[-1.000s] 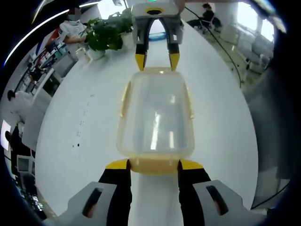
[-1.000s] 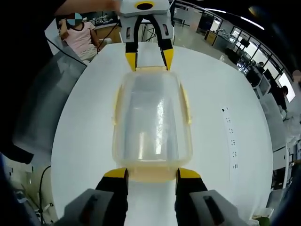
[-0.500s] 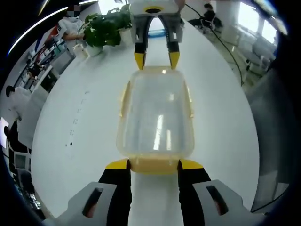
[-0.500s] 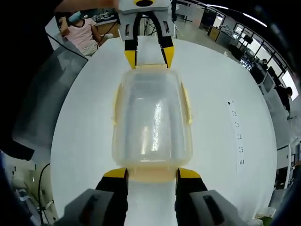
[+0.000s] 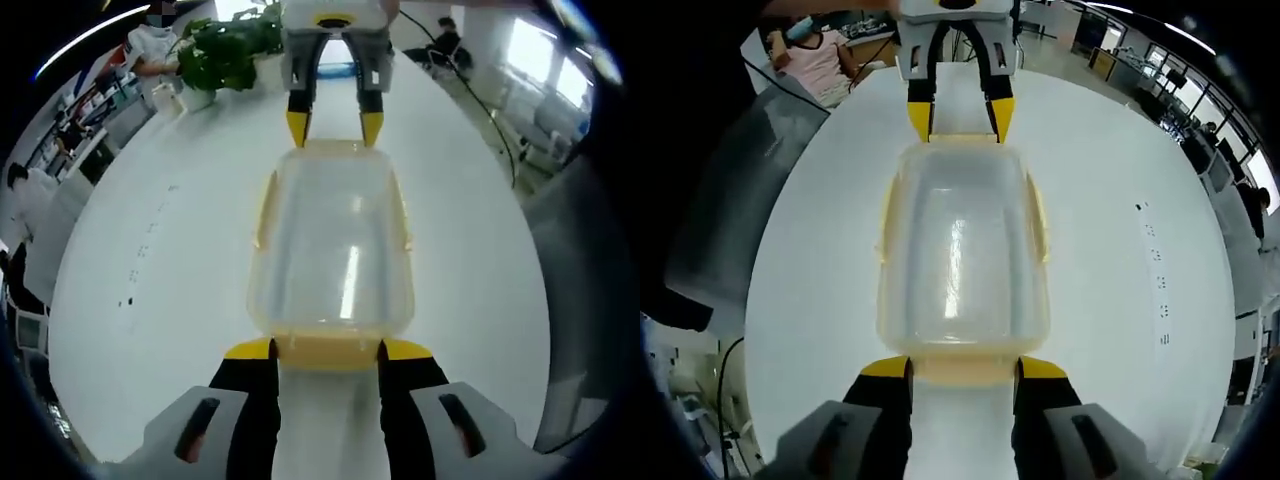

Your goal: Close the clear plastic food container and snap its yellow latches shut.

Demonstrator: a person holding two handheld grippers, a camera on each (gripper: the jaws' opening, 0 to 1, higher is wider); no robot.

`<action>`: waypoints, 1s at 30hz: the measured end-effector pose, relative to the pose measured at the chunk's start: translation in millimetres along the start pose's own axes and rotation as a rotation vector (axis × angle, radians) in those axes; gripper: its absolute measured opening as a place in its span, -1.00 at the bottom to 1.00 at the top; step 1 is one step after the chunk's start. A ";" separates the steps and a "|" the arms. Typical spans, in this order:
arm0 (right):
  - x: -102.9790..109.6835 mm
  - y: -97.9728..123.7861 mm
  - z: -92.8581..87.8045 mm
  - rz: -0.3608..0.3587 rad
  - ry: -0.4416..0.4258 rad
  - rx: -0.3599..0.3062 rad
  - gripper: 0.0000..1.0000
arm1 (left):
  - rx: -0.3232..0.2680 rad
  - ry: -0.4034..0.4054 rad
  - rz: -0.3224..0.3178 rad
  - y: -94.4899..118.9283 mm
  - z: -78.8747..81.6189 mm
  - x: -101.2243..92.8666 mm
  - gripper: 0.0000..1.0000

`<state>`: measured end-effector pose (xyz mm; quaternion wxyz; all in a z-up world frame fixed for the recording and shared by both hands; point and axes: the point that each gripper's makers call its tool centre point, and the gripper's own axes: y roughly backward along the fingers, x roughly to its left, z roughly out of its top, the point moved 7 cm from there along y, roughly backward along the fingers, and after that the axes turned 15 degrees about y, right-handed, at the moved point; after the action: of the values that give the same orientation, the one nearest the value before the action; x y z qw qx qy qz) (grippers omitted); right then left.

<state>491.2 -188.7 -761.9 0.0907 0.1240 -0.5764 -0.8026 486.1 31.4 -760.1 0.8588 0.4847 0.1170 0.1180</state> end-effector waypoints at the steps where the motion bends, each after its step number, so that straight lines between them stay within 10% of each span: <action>1: 0.0 0.3 -1.2 0.001 -0.008 -0.008 -0.27 | -0.002 -0.002 -0.006 0.2 0.1 0.6 -0.29; 30: 11.4 -1.6 3.2 0.029 -0.107 -0.070 -0.27 | 0.011 -0.066 -0.086 -2.1 0.0 13.1 -0.29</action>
<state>479.4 -188.6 -763.5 0.0755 0.0695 -0.5536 -0.8264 498.7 34.6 -763.1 0.8637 0.4877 0.1099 0.0641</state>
